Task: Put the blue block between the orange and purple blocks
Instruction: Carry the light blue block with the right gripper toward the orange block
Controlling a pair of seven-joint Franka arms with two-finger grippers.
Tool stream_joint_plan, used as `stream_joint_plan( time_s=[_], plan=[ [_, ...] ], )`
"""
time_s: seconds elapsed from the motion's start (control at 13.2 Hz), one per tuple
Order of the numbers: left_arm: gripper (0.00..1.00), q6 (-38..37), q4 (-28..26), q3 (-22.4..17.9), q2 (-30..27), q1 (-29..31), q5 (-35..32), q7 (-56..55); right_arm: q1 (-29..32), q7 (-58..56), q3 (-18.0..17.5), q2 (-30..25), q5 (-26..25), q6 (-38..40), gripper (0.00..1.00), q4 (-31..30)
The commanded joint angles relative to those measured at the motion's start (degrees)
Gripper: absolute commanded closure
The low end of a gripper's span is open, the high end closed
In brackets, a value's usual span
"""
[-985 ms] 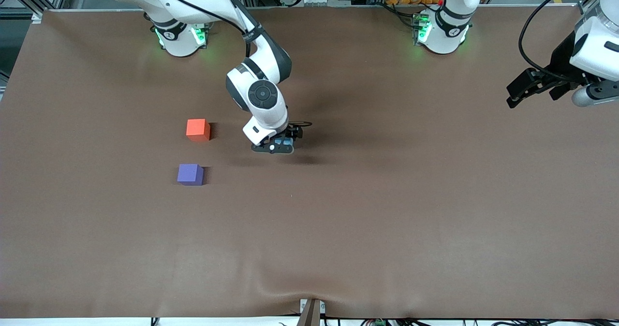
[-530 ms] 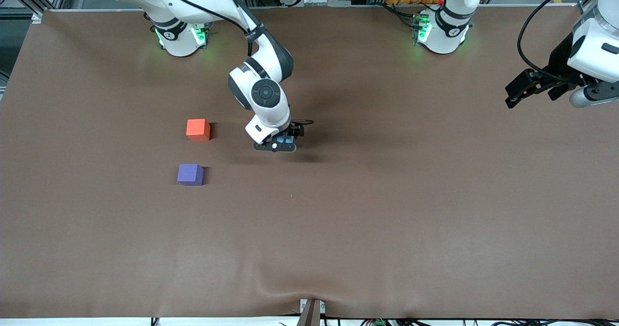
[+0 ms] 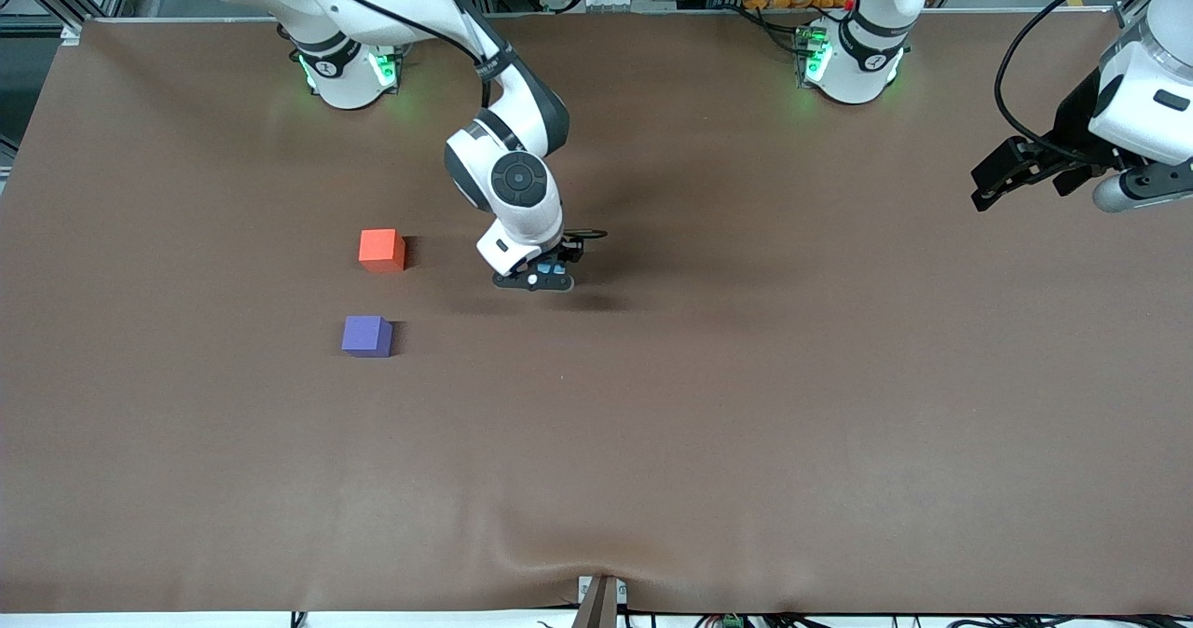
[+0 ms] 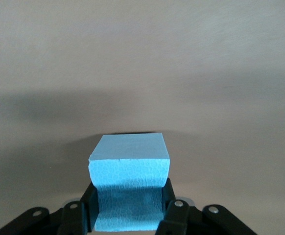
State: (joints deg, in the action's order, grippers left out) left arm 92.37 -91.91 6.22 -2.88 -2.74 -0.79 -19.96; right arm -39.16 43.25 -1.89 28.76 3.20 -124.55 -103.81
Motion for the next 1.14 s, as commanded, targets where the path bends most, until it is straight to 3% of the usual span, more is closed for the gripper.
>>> stream_joint_plan(
  time_s=[0.0,0.23,0.45,0.61,0.76,1.06],
  plan=[
    [0.00,0.71,-0.11,0.28,-0.02,0.37,-0.26,1.06,5.14,-3.42,-0.66,-6.16,-0.03,13.15,1.00,4.04],
    [0.00,0.62,-0.20,0.37,0.15,0.19,-0.26,1.06,8.83,-8.51,-0.40,-11.61,-0.38,18.62,1.00,2.65],
    [0.00,0.71,-0.29,0.37,0.68,0.19,-0.26,1.06,16.47,-19.05,-0.48,-18.99,-0.30,18.64,1.00,-4.01],
    [0.00,0.71,-0.29,0.37,0.68,0.11,-0.26,1.06,19.03,-20.40,-0.48,-20.41,-0.30,17.42,1.00,-6.93],
    [0.00,0.80,-0.29,0.54,0.68,0.10,-0.26,1.06,21.39,-23.02,-0.40,-19.98,-0.47,14.09,1.00,-8.50],
    [0.00,1.59,-0.38,1.16,0.86,0.10,-0.26,0.97,25.18,-30.59,-0.40,-19.10,-0.73,1.70,1.00,-17.65]
  ],
)
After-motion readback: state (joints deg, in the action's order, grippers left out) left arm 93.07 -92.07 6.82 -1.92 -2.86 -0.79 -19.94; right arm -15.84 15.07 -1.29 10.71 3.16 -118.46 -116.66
